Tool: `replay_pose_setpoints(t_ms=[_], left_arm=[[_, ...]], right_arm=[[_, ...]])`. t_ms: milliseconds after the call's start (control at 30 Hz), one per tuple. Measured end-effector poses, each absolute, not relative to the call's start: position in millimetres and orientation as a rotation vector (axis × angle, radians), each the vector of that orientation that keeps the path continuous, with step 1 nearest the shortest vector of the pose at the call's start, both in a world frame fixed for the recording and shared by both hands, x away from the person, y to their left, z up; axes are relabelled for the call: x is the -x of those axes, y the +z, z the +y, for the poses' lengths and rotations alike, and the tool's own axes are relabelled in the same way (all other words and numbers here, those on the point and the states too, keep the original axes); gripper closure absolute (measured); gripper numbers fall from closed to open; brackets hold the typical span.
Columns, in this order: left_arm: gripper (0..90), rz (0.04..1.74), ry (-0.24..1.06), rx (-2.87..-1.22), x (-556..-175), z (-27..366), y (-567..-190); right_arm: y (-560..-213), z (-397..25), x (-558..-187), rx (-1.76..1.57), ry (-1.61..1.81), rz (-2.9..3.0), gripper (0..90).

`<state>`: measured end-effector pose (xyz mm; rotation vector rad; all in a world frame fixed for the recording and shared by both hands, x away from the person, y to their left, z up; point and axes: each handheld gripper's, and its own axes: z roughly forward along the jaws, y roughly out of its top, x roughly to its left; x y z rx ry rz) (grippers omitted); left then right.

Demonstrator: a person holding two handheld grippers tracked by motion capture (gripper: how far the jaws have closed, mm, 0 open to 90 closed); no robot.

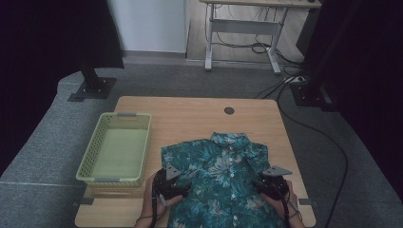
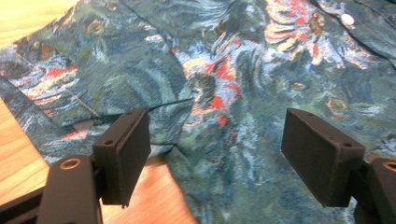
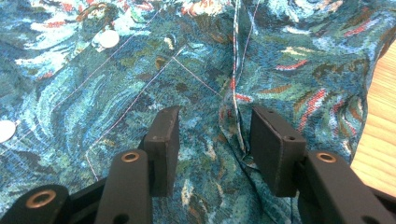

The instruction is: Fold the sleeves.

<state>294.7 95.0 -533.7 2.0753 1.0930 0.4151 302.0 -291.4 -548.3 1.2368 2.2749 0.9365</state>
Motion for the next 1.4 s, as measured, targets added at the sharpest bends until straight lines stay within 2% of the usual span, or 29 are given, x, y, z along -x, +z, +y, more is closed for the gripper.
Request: replay_pose_setpoints(t_ms=[267,433,633,867,1400], left_arm=[[21.0,1.18,0.424,-2.077,-313,93,-540],[19.1,1.229,0.381,-2.043,-327,94,-542],[19.1,1.234,0.386,-2.052,-341,91,-540],[19.2,1.258,0.339,-2.003,-353,96,-546],[21.2,1.28,0.391,-1.976,-378,96,-548]], right_arm=[[-550,-310,-296,-1.264,0.943,2.234,52.3],[-551,-322,-295,-1.286,0.938,2.208,52.3],[-551,-333,-292,-1.31,0.933,2.182,52.3],[-552,-335,-291,-1.313,0.936,2.171,52.2],[-553,-334,-291,-1.322,0.938,2.156,51.8]])
